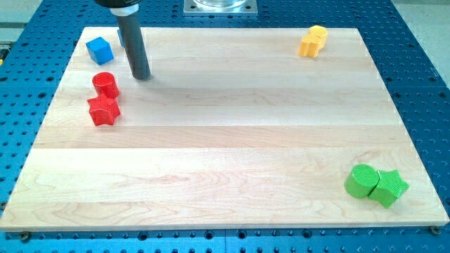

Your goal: Place the red blocks at the center of the board

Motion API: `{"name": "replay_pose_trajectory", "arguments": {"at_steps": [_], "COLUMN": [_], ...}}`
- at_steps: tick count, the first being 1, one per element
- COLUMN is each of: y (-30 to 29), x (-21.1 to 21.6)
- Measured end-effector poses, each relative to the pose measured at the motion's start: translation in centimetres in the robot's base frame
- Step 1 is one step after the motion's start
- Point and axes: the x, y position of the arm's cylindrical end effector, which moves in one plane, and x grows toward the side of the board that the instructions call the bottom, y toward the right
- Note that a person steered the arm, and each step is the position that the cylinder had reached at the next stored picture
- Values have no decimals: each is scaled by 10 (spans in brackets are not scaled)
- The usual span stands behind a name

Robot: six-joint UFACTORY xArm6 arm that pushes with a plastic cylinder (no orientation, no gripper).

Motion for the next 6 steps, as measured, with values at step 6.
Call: {"name": "replay_pose_trajectory", "arguments": {"at_steps": [6], "y": [-37], "x": [40]}}
